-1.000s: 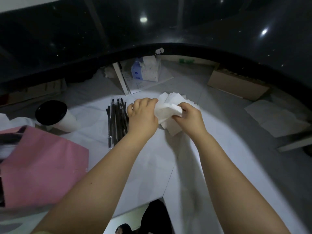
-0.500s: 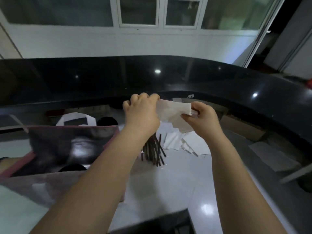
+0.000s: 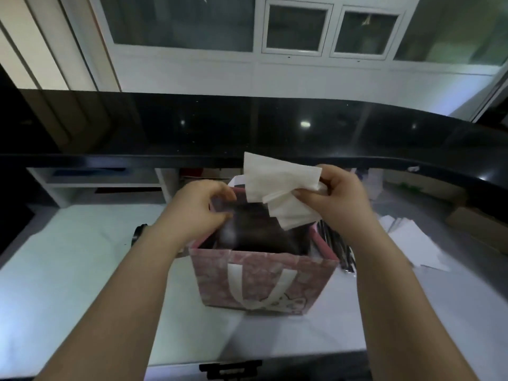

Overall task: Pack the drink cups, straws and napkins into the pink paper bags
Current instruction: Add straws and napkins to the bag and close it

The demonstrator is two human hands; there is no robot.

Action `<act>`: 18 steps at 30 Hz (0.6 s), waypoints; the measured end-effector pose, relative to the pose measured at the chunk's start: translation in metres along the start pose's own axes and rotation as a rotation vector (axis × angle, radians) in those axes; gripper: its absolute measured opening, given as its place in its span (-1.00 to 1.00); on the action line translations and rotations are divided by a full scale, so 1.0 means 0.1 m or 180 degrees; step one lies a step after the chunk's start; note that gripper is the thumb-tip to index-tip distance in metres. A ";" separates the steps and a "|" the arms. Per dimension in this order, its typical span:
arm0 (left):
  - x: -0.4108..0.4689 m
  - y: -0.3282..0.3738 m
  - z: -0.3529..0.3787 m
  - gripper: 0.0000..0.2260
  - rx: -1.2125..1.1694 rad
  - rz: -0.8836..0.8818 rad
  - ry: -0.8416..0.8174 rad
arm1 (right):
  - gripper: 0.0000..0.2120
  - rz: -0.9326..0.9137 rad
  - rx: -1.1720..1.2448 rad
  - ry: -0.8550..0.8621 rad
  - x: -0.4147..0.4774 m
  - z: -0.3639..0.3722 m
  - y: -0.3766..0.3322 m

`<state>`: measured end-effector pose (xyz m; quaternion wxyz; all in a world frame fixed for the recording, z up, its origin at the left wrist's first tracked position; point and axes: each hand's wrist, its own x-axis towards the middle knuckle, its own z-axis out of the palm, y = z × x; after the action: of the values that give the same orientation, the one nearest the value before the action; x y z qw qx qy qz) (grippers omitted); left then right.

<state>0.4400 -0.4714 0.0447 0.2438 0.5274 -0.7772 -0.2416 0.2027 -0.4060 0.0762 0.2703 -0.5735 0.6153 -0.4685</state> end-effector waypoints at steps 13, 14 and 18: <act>-0.02 -0.43 0.10 -0.19 0.0060 0.0540 -0.0523 | -0.84 -0.0053 -0.2596 -0.0576 0.18 0.65 0.23; -0.02 -0.44 0.10 -0.21 0.0025 0.0551 -0.0484 | -0.79 -0.0068 -0.2606 -0.0603 0.19 0.65 0.22; -0.03 -0.48 0.16 -0.42 -0.0495 0.0628 -0.0070 | -0.69 -0.0215 -0.2040 -0.0393 0.17 0.52 0.24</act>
<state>0.4650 -0.4824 0.0016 0.2980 0.4252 -0.8068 -0.2817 0.2341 -0.4385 0.0366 0.0971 -0.6768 0.6945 -0.2240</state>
